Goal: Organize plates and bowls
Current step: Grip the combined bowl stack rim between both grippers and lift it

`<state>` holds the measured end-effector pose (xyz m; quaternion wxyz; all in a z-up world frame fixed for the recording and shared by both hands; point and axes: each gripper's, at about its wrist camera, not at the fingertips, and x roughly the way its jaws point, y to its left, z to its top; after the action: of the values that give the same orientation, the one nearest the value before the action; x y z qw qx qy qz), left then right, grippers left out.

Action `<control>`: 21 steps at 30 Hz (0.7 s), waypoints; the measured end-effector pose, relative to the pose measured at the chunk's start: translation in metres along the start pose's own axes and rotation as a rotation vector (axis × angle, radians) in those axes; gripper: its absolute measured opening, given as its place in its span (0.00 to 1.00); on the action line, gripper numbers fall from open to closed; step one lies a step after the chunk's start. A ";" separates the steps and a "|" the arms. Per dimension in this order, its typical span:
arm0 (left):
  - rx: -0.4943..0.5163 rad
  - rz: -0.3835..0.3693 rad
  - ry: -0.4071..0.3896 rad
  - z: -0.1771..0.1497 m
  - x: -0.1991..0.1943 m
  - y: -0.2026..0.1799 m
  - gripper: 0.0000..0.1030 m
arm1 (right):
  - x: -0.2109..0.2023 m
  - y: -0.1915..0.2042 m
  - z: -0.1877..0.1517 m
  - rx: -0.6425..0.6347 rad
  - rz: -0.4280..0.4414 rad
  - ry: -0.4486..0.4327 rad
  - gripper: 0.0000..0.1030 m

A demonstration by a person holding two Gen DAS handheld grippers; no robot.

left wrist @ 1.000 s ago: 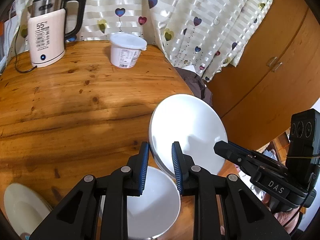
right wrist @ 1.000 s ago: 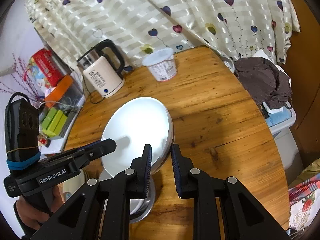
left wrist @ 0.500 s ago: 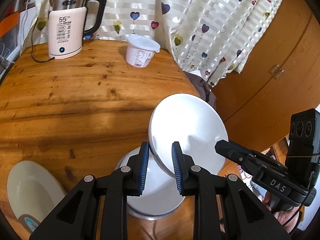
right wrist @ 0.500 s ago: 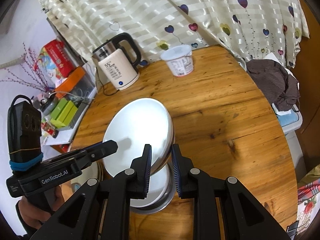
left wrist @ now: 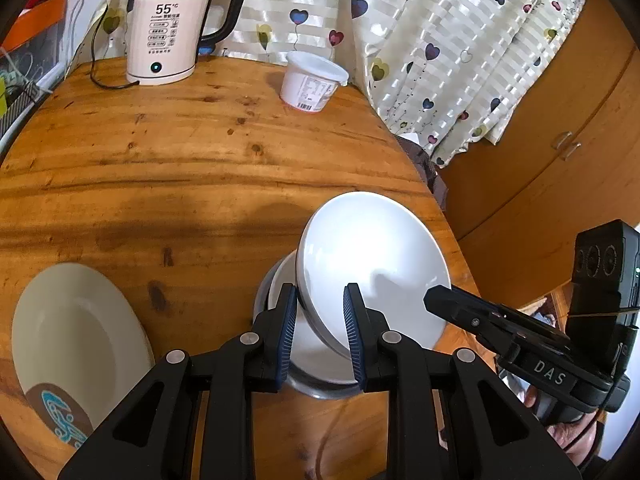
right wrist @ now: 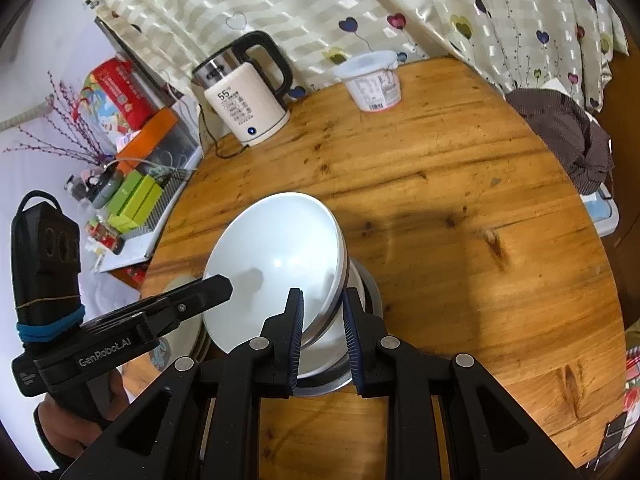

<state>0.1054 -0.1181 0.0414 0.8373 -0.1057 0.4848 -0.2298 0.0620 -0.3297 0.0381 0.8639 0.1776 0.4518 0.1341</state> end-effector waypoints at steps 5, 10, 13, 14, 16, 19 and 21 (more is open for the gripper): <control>-0.007 0.005 0.016 -0.008 0.003 0.003 0.24 | 0.005 -0.002 -0.005 0.007 0.001 0.019 0.19; -0.008 0.008 0.024 -0.012 0.005 0.004 0.24 | 0.012 -0.007 -0.007 0.020 -0.002 0.044 0.19; -0.009 0.011 0.027 -0.013 0.007 0.005 0.24 | 0.014 -0.008 -0.008 0.023 -0.002 0.052 0.19; -0.011 0.012 0.028 -0.013 0.008 0.005 0.24 | 0.014 -0.008 -0.008 0.021 -0.002 0.053 0.19; -0.014 0.013 0.032 -0.014 0.009 0.007 0.24 | 0.015 -0.008 -0.008 0.019 -0.003 0.054 0.19; -0.018 0.015 0.039 -0.015 0.013 0.008 0.24 | 0.017 -0.008 -0.007 0.016 -0.006 0.058 0.19; -0.021 0.015 0.044 -0.015 0.016 0.009 0.24 | 0.019 -0.008 -0.007 0.013 -0.010 0.061 0.19</control>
<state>0.1015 -0.1168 0.0178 0.8270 -0.1060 0.5061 -0.2206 0.0672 -0.3284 0.0167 0.8492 0.1766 0.4798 0.1323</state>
